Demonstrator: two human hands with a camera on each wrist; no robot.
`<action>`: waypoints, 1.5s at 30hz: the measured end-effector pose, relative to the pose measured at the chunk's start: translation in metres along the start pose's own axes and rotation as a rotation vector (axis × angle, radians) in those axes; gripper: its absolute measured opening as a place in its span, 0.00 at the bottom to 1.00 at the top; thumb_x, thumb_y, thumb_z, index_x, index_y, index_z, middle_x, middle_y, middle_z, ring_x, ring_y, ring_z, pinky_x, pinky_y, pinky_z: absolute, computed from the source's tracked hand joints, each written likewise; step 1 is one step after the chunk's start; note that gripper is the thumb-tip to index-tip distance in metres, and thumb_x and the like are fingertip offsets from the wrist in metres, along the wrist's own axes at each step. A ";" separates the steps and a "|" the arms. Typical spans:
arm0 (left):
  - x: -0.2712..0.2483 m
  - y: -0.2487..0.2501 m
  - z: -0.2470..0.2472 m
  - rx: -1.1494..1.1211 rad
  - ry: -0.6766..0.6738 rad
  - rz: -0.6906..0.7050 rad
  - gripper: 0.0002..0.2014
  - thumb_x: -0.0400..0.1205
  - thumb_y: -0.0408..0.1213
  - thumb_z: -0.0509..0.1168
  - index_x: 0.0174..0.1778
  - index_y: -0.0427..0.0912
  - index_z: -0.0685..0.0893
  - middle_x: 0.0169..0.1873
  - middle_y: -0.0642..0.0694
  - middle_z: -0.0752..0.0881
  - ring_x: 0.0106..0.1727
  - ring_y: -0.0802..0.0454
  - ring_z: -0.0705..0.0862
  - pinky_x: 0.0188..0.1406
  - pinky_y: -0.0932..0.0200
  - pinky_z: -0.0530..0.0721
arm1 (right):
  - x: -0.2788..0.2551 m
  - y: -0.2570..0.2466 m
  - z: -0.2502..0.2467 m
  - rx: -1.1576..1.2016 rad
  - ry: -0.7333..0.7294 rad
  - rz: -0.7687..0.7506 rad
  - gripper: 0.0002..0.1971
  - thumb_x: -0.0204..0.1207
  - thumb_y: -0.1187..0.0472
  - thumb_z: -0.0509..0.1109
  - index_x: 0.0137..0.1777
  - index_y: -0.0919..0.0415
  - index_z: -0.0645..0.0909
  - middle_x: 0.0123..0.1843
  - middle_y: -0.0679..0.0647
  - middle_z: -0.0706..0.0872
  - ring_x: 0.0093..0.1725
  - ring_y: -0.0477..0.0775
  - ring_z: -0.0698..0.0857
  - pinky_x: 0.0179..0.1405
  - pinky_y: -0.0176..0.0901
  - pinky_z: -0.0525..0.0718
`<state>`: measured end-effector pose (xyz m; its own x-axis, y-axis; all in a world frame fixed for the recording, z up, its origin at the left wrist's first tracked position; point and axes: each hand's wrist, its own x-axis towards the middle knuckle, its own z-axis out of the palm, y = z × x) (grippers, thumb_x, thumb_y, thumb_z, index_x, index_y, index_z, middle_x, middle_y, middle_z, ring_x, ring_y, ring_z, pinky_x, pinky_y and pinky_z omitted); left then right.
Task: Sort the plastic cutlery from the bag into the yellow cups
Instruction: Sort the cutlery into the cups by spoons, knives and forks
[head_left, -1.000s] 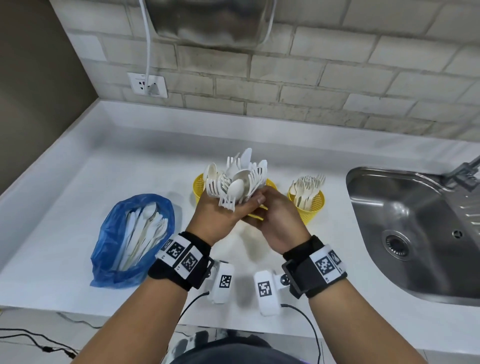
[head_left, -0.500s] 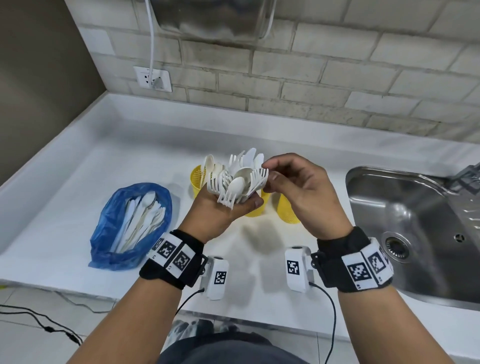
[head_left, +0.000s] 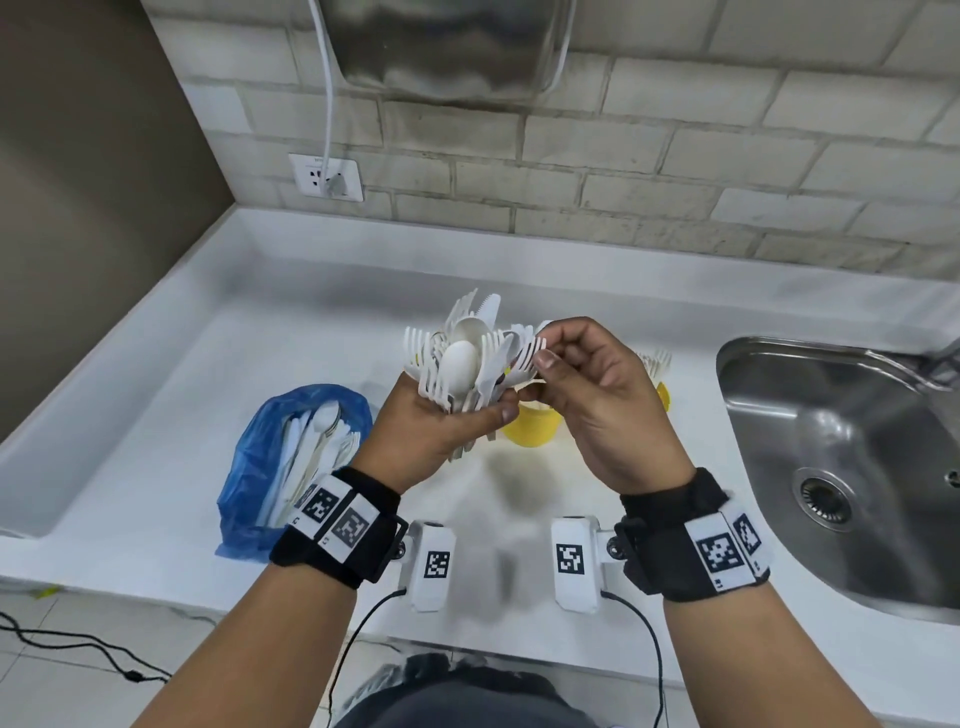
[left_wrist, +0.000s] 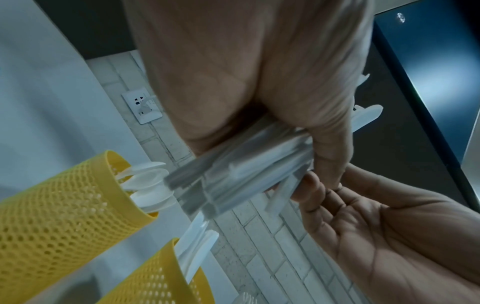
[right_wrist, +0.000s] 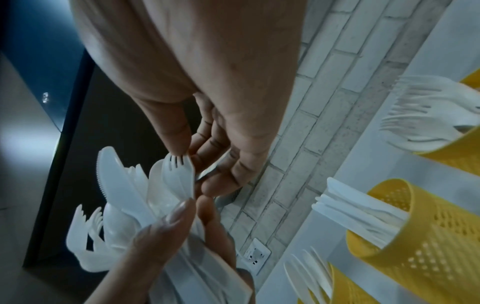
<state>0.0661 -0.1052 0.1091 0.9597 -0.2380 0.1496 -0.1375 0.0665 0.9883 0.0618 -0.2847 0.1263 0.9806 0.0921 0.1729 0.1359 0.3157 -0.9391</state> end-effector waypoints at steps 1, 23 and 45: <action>0.001 -0.002 -0.004 0.000 0.011 -0.007 0.20 0.76 0.20 0.77 0.45 0.55 0.95 0.41 0.47 0.94 0.42 0.47 0.90 0.46 0.42 0.89 | 0.002 0.001 0.002 0.007 0.000 0.010 0.06 0.81 0.67 0.68 0.55 0.67 0.78 0.50 0.68 0.84 0.41 0.64 0.89 0.46 0.52 0.88; 0.012 0.004 -0.071 0.368 -0.036 0.203 0.24 0.73 0.23 0.80 0.47 0.60 0.84 0.41 0.65 0.90 0.41 0.64 0.86 0.44 0.69 0.84 | 0.021 0.006 0.037 -0.298 -0.005 -0.093 0.08 0.81 0.71 0.69 0.44 0.62 0.87 0.41 0.50 0.89 0.41 0.48 0.86 0.44 0.37 0.84; 0.021 -0.006 -0.088 0.104 0.055 0.031 0.19 0.77 0.21 0.77 0.51 0.53 0.91 0.45 0.60 0.94 0.50 0.62 0.92 0.49 0.71 0.85 | 0.046 0.016 0.046 -0.245 -0.073 -0.066 0.02 0.82 0.63 0.72 0.51 0.59 0.85 0.48 0.55 0.88 0.49 0.59 0.86 0.52 0.51 0.88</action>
<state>0.1087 -0.0256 0.1039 0.9661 -0.1839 0.1810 -0.1894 -0.0290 0.9815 0.1026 -0.2320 0.1332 0.9570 0.1497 0.2485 0.2378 0.0857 -0.9675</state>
